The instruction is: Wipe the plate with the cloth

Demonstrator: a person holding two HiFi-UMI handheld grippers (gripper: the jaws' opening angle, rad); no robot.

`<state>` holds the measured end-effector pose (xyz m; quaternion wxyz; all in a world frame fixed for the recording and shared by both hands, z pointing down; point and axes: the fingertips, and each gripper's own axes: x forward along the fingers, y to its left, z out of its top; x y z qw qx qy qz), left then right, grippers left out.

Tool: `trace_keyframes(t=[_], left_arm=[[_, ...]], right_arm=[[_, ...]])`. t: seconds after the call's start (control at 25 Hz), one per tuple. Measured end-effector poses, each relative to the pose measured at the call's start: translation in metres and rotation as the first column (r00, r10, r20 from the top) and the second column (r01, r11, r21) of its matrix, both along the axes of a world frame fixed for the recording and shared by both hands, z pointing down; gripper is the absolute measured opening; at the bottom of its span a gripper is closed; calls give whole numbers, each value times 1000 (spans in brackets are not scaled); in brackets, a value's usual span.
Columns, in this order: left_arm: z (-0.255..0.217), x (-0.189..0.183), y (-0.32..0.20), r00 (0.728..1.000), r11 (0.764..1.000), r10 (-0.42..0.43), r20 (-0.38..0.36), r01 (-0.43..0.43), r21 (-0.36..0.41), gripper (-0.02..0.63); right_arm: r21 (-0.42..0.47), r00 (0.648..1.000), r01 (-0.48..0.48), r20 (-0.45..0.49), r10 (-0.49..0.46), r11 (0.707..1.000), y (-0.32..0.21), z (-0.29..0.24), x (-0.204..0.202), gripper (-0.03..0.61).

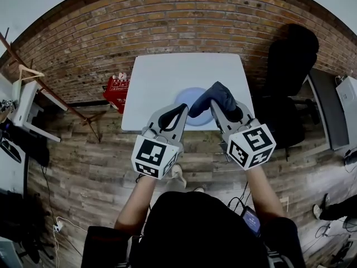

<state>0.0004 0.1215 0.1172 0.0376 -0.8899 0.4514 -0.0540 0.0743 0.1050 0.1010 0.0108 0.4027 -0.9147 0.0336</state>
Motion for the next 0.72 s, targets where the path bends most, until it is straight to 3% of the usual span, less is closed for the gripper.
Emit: trace_keyframes(t=[0.72], left_arm=[[-2, -8, 12, 999, 999, -32, -23, 33, 15, 20]], right_arm=[[14, 1000, 17, -13, -17, 1000, 14, 2, -5, 41]])
